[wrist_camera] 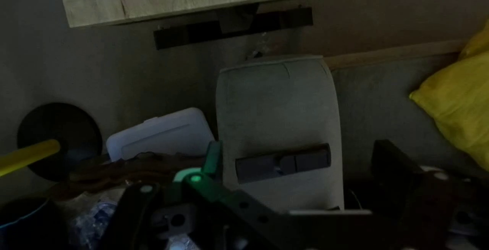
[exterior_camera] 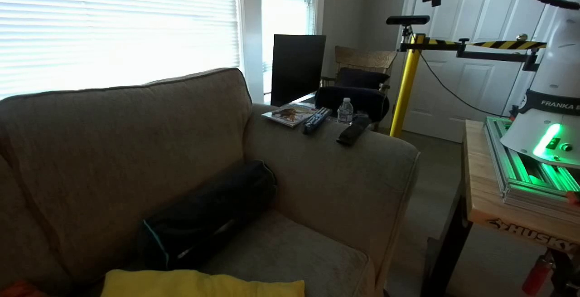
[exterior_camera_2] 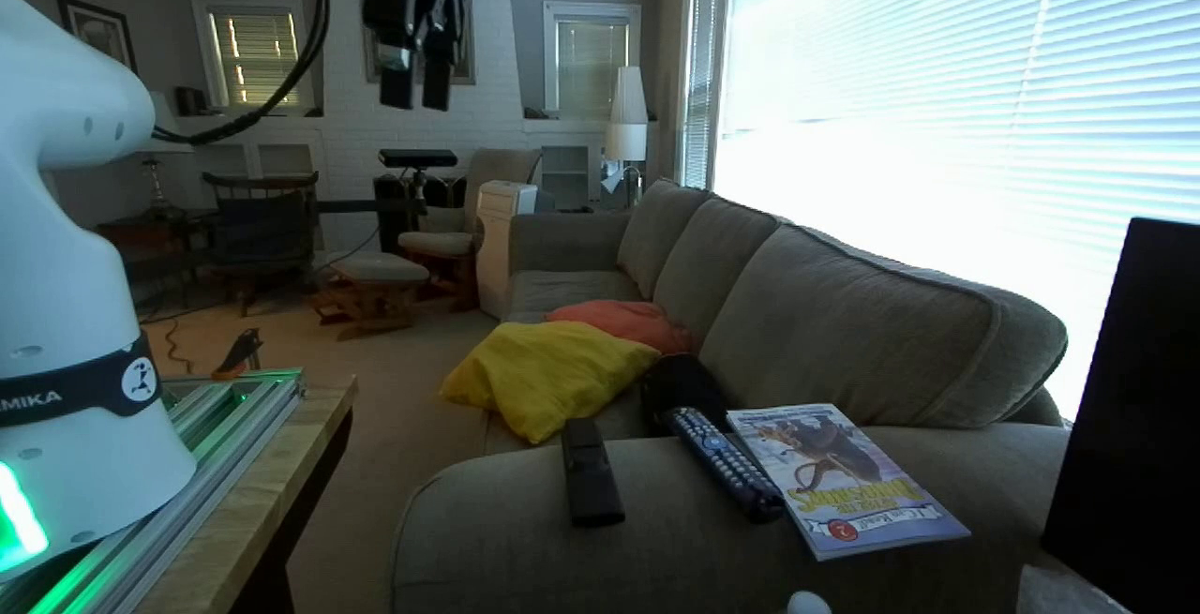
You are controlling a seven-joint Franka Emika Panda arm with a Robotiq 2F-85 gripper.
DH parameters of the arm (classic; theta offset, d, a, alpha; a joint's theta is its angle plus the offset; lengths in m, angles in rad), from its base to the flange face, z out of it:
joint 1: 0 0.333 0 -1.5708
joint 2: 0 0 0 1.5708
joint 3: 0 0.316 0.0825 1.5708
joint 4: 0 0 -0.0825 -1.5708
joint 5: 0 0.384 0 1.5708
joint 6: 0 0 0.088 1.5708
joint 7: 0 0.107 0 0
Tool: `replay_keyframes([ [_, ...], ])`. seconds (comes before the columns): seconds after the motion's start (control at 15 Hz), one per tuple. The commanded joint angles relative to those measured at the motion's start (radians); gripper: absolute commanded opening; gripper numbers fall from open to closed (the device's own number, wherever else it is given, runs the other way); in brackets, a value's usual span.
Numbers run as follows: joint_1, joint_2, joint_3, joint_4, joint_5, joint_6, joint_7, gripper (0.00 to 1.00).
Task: Put the black remote on the black chair
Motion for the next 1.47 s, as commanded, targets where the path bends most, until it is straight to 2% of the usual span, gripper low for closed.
replay_keyframes([
  [0.0, -0.024, 0.097, 0.04, 0.031, 0.075, 0.169, 0.15, 1.0],
  [0.13, -0.03, 0.154, 0.074, 0.041, 0.086, 0.287, 0.256, 1.0],
  [0.33, -0.05, 0.255, 0.126, 0.073, 0.068, 0.396, 0.442, 1.0],
  [0.53, -0.068, 0.341, 0.164, 0.106, 0.042, 0.435, 0.63, 1.0],
  [0.8, -0.067, 0.45, 0.157, 0.152, 0.034, 0.437, 0.844, 1.0],
  [0.87, -0.06, 0.475, 0.144, 0.171, 0.052, 0.395, 0.87, 1.0],
  [0.93, -0.038, 0.409, 0.134, 0.116, 0.042, 0.432, 0.802, 1.0],
  [1.27, -0.035, 0.472, 0.121, 0.15, 0.042, 0.423, 0.851, 1.0],
  [1.33, -0.033, 0.486, 0.123, 0.159, 0.042, 0.42, 0.879, 1.0],
  [1.4, -0.035, 0.531, 0.131, 0.183, 0.041, 0.433, 0.96, 1.0],
])
